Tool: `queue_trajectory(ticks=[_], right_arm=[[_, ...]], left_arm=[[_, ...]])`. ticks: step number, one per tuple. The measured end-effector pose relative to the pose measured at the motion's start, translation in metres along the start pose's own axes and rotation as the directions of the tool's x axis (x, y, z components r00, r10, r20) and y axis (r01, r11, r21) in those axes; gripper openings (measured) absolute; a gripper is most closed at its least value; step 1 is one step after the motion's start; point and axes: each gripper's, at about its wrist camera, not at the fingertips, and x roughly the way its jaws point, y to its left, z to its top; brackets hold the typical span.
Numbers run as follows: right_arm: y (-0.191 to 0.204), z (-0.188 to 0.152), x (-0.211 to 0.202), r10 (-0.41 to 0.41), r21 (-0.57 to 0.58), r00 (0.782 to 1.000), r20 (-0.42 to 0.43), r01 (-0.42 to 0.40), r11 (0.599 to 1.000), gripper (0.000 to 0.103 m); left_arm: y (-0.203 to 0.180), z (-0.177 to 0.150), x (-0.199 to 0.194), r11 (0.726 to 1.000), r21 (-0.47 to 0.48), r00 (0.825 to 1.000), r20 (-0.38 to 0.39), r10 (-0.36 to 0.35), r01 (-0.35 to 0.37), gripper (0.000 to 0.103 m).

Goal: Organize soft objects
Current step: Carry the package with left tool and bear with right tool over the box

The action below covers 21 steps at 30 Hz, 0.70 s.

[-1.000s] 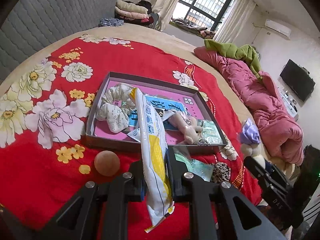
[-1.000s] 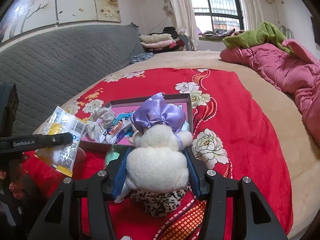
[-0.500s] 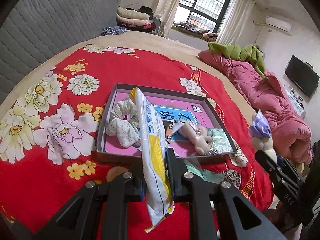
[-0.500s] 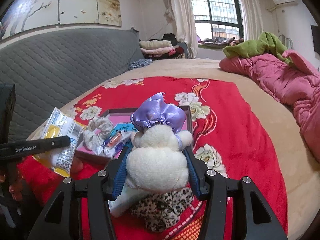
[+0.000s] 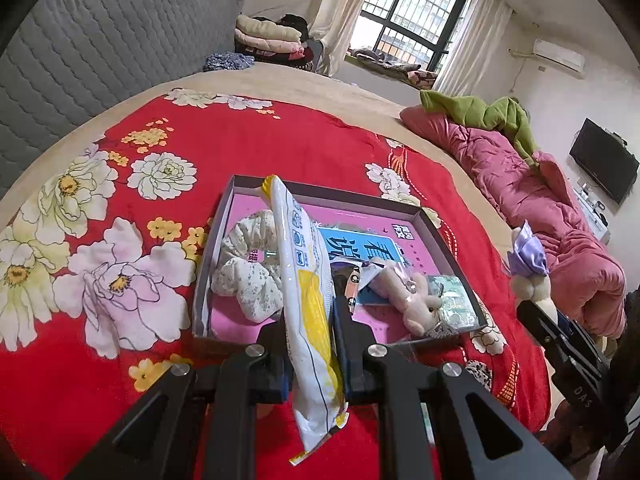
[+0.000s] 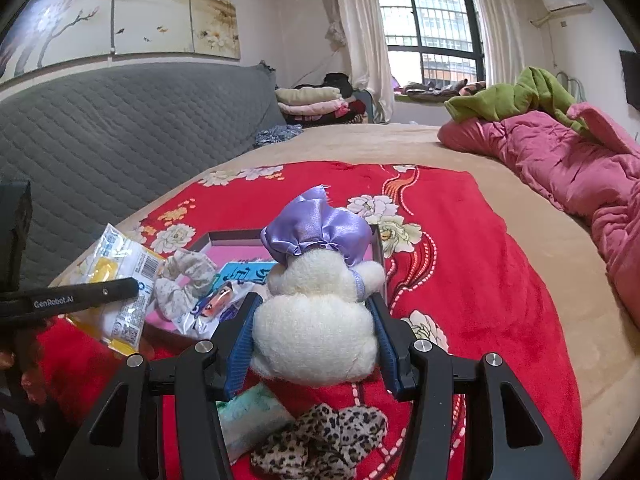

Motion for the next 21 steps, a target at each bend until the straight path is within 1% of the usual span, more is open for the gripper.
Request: queue_trajectory(ticks=[12, 21], right_arm=[[0.000, 0.004, 0.015, -0.005, -0.016, 1.000, 0.019, 0.006, 1.000, 0.054], [-0.004, 0.006, 0.031, -0.015, -0.016, 1.000, 0.006, 0.015, 1.000, 0.054]], left_arm=[[-0.008, 0.008, 0.019, 1.000, 0.031, 1.000, 0.007, -0.006, 0.006, 0.017], [-0.003, 0.015, 0.033, 1.000, 0.028, 1.000, 0.006, 0.009, -0.009, 0.017]])
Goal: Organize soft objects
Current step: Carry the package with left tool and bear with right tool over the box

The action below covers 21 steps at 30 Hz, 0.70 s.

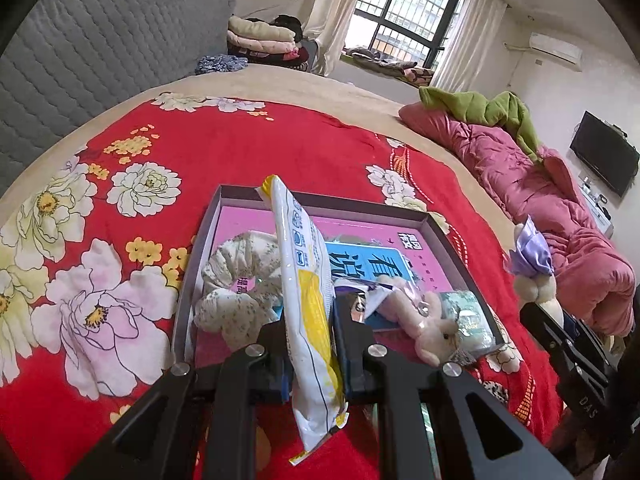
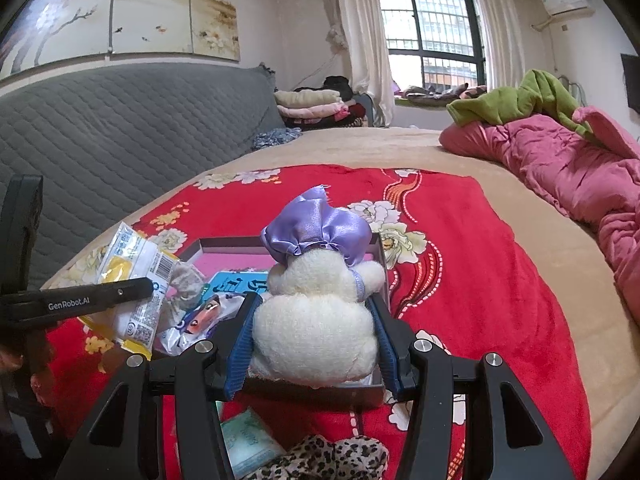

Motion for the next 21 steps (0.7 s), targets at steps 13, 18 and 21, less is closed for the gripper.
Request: queue_trajectory(ticks=[13, 18, 21], right_arm=[[-0.004, -0.001, 0.016, -0.018, -0.008, 1.000, -0.021, 0.018, 1.000, 0.054], [-0.006, -0.002, 0.017, -0.013, -0.006, 1.000, -0.023, 0.013, 1.000, 0.054], [-0.006, -0.002, 0.017, -0.011, -0.010, 1.000, -0.022, 0.011, 1.000, 0.054]], left_arm=[[0.013, 0.006, 0.017, 0.998, -0.056, 1.000, -0.009, -0.023, 0.022, 0.017], [0.015, 0.008, 0.020, 0.996, -0.073, 0.999, -0.001, -0.046, 0.046, 0.017], [0.013, 0.010, 0.023, 0.995, -0.080, 0.998, 0.002, -0.063, 0.063, 0.017]])
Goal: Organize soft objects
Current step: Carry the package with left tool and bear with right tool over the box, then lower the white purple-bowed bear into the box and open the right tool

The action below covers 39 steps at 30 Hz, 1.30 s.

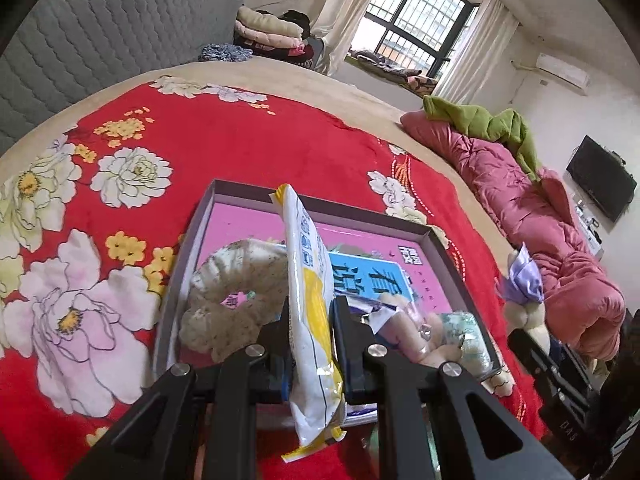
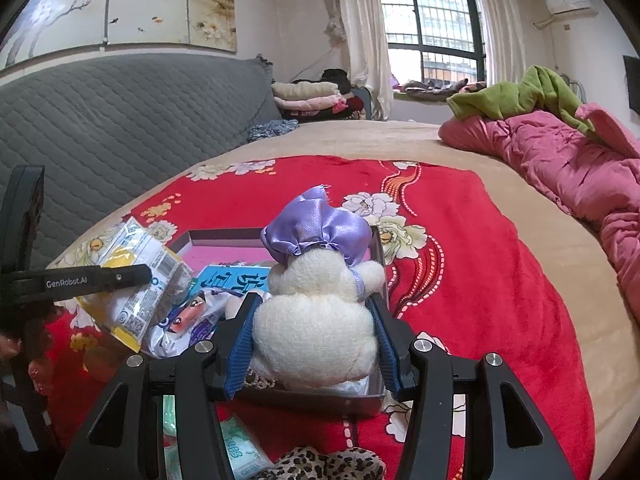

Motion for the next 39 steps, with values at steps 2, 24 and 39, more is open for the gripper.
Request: queue_trajectory(ticks=[2, 24, 39], right_arm=[[-0.001, 0.000, 0.001, 0.001, 0.000, 1.000, 0.000, -0.001, 1.000, 0.054], [0.014, -0.005, 0.025, 0.008, -0.079, 0.997, -0.076, -0.014, 0.997, 0.054], [0.017, -0.017, 0.041, 0.002, -0.089, 0.990, -0.140, -0.015, 0.996, 0.055]], left_arm=[[-0.001, 0.002, 0.004, 1.000, -0.001, 1.000, -0.003, 0.000, 0.000, 0.017], [0.007, -0.006, 0.024, 1.000, -0.019, 0.999, -0.044, -0.001, 0.000, 0.017], [0.009, -0.006, 0.024, 1.000, -0.019, 0.999, -0.045, -0.004, 0.003, 0.017]])
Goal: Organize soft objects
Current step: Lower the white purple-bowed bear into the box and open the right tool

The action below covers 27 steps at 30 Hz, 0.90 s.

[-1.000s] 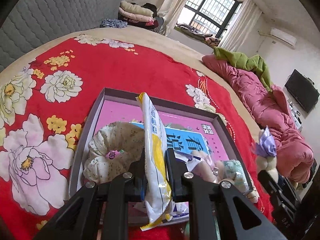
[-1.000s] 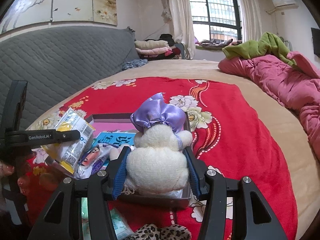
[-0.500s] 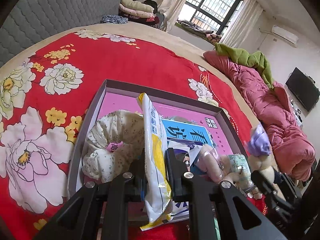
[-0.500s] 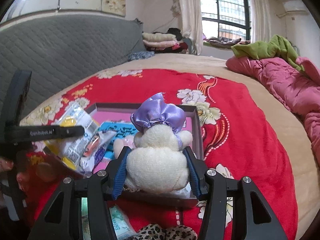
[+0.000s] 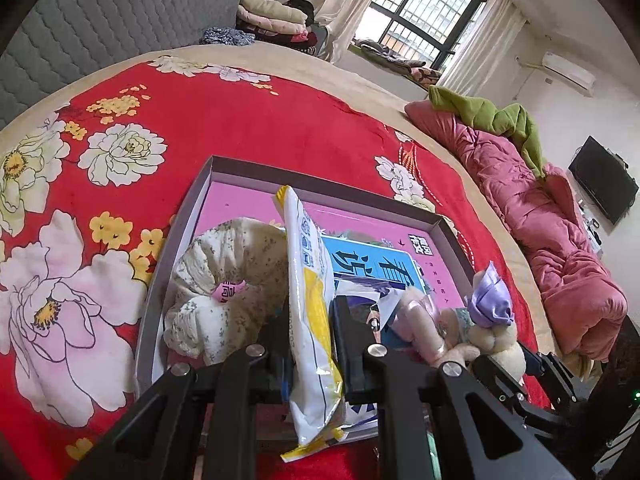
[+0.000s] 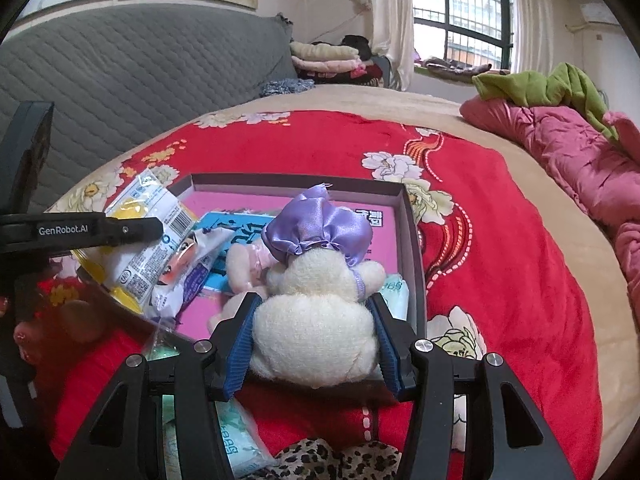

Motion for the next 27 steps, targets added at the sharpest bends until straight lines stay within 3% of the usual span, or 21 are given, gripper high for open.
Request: queue_trajectory(ticks=[13, 27], right_arm=[[-0.004, 0.001, 0.004, 0.001, 0.030, 1.000, -0.002, 0.000, 1.000, 0.058], [-0.006, 0.003, -0.007, 0.036, 0.044, 0.999, 0.039, -0.038, 0.998, 0.068]], left_arm=[[-0.012, -0.001, -0.001, 0.997, 0.066, 0.999, -0.013, 0.052, -0.051, 0.017], [-0.002, 0.002, -0.003, 0.999, 0.028, 0.999, -0.026, 0.029, -0.028, 0.017]])
